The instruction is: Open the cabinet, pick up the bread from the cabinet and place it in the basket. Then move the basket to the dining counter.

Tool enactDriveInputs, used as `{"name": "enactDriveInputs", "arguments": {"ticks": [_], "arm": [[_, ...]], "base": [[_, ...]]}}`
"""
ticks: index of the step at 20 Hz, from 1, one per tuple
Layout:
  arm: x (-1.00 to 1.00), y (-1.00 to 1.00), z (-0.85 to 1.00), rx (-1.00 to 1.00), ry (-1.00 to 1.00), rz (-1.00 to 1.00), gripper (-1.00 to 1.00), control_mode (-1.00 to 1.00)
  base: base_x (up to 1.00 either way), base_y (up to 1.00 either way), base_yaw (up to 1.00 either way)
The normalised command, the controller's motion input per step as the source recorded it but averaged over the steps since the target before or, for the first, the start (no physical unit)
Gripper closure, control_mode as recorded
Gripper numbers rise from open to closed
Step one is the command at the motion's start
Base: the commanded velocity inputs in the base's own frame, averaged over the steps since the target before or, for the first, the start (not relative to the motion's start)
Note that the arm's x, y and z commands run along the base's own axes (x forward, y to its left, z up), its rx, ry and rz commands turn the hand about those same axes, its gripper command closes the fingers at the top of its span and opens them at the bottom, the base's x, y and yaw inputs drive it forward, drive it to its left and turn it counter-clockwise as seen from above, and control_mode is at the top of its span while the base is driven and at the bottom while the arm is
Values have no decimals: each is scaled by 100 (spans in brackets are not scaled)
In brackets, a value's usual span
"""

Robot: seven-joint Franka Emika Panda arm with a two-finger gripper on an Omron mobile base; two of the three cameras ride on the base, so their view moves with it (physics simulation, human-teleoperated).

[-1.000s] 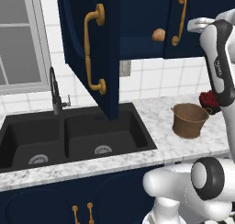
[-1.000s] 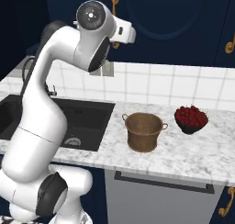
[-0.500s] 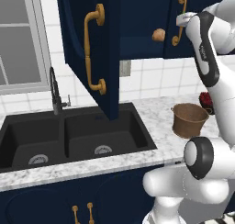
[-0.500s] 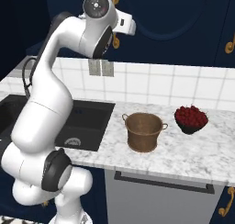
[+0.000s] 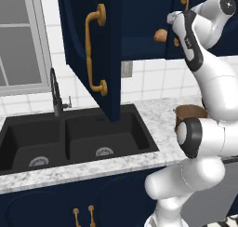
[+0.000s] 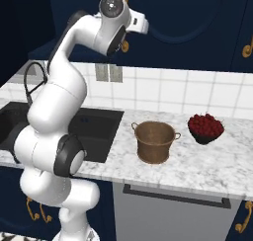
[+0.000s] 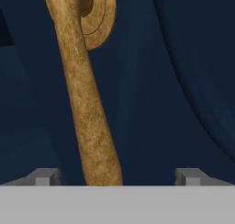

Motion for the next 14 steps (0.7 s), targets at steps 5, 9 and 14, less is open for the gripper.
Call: {"name": "enactDriveInputs", "arguments": {"ticks": [5, 9, 14], "arm": [[77, -7, -15, 0, 0, 3, 100, -100], [74, 13, -47, 0, 0, 2, 100, -100], [87, 3, -60, -2, 0, 0, 100, -100]], "base": [[0, 0, 0], [0, 0, 0], [0, 0, 0]]}}
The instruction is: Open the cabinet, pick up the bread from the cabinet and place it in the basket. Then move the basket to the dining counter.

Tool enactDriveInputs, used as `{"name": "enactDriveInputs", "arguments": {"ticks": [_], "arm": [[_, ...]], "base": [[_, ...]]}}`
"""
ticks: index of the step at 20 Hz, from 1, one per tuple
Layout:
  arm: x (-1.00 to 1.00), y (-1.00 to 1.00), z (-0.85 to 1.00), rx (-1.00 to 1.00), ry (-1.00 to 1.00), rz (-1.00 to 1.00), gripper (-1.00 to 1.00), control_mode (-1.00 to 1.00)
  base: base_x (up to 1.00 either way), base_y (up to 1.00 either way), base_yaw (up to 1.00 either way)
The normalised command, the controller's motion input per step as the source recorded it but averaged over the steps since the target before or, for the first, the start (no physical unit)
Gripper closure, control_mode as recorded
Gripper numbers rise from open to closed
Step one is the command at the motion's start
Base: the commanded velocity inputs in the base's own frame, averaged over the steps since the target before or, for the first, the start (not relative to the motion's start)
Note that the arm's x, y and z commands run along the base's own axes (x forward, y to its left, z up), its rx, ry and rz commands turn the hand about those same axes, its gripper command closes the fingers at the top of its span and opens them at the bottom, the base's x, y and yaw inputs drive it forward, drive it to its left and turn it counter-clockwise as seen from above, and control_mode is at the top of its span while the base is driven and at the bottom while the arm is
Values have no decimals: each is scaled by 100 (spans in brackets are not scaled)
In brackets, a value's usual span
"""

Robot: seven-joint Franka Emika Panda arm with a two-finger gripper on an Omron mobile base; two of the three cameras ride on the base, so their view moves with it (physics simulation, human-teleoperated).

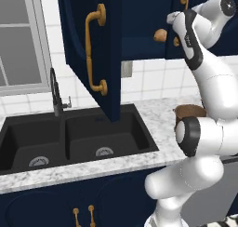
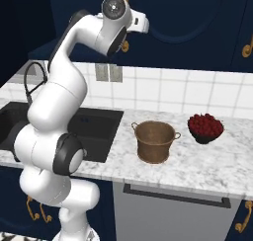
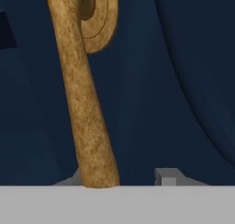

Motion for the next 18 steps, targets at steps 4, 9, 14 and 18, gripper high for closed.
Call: {"name": "enactDriveInputs", "arguments": {"ticks": [4, 9, 14, 18], "arm": [[52, -27, -60, -2, 0, -4, 100, -100], [-13, -97, -53, 0, -7, -12, 100, -100], [-40, -100, -29, 3, -11, -5, 100, -100], [-39, -100, -15, 7, -1, 0, 100, -100]], "base": [[0, 0, 0], [0, 0, 0], [0, 0, 0], [0, 0, 0]]}}
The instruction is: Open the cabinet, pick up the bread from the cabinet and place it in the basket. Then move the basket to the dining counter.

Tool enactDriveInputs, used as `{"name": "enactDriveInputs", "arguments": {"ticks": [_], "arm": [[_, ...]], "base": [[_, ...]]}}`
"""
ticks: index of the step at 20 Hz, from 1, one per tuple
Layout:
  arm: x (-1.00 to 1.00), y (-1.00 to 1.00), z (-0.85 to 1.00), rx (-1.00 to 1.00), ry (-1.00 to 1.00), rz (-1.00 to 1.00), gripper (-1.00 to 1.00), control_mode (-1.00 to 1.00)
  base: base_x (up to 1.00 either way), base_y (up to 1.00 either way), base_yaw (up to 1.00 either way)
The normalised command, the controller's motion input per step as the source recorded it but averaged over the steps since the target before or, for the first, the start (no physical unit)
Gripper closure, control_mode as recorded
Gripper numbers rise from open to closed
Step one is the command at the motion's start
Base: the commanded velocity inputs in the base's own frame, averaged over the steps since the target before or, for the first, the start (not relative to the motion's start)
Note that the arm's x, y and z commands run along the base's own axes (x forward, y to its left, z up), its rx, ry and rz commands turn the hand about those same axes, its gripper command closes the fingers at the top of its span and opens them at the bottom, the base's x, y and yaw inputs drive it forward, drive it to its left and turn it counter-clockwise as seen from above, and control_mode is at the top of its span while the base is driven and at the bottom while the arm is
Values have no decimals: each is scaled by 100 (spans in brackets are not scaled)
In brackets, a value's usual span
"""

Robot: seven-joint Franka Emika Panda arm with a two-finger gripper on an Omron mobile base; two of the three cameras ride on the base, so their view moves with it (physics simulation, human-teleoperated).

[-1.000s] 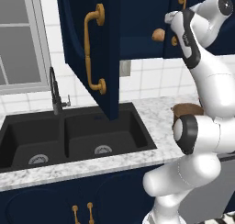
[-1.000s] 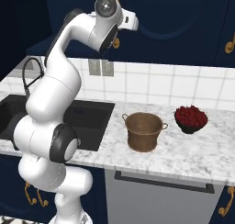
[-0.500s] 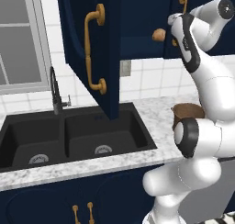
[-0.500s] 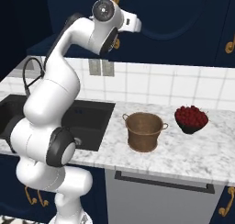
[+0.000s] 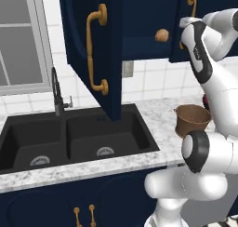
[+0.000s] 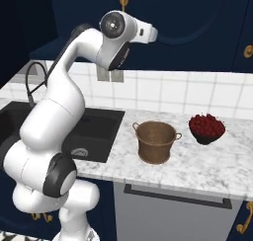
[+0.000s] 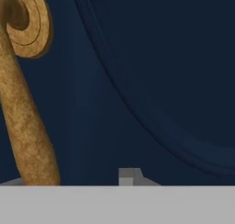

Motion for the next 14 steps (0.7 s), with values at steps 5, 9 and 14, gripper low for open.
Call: {"name": "enactDriveInputs", "arguments": {"ticks": [5, 9, 14], "arm": [[-52, -100, -7, 3, 0, 0, 100, -100], [-59, -100, -1, 1, 0, 0, 100, -100], [-53, -100, -5, 2, 0, 0, 100, -100]], "base": [[0, 0, 0], [0, 0, 0], [0, 0, 0]]}}
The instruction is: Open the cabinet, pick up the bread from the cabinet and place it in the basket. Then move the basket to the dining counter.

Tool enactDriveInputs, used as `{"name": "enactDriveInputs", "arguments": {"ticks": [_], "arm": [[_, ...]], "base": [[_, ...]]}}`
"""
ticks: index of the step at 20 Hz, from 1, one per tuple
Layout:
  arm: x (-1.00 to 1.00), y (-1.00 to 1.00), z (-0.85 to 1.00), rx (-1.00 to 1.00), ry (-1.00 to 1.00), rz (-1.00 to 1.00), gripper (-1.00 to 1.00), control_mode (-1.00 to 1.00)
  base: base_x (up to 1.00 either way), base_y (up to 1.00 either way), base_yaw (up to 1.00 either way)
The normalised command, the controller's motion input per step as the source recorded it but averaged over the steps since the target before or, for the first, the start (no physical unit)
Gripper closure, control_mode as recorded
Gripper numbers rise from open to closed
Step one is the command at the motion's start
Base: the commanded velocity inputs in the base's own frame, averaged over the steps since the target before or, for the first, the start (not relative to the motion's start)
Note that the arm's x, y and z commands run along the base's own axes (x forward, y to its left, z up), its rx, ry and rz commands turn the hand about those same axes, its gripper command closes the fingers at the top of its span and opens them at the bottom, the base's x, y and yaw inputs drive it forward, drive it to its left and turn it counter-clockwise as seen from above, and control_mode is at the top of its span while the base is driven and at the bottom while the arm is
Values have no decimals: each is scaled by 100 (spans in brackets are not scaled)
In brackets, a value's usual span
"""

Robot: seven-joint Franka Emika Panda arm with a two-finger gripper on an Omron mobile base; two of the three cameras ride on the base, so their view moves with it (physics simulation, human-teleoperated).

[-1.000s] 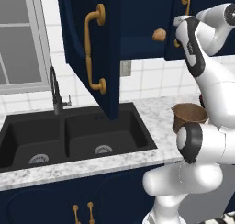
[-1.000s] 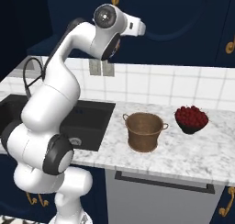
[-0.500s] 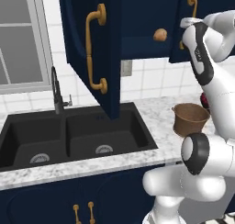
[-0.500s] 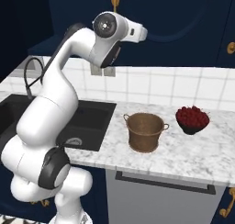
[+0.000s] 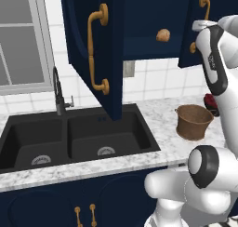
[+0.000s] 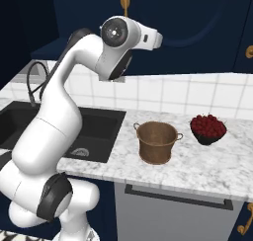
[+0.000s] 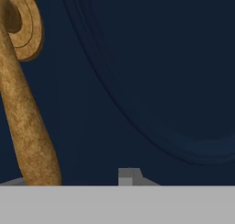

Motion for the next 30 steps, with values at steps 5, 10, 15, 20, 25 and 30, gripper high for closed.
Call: {"name": "enactDriveInputs", "arguments": {"ticks": [5, 10, 15, 20, 25, 30], "arm": [[-55, -100, -10, 3, 0, 0, 100, -100], [-57, -100, -14, 3, -1, 0, 100, -100], [-54, -100, -13, 1, -4, 0, 100, -100], [-48, -100, -13, 0, -6, 0, 100, -100], [-52, -100, -2, 0, 0, 0, 100, -100], [-65, -100, 0, 1, 2, 0, 100, -100]], "base": [[0, 0, 0], [0, 0, 0], [0, 0, 0], [0, 0, 0], [0, 0, 0], [0, 0, 0]]}}
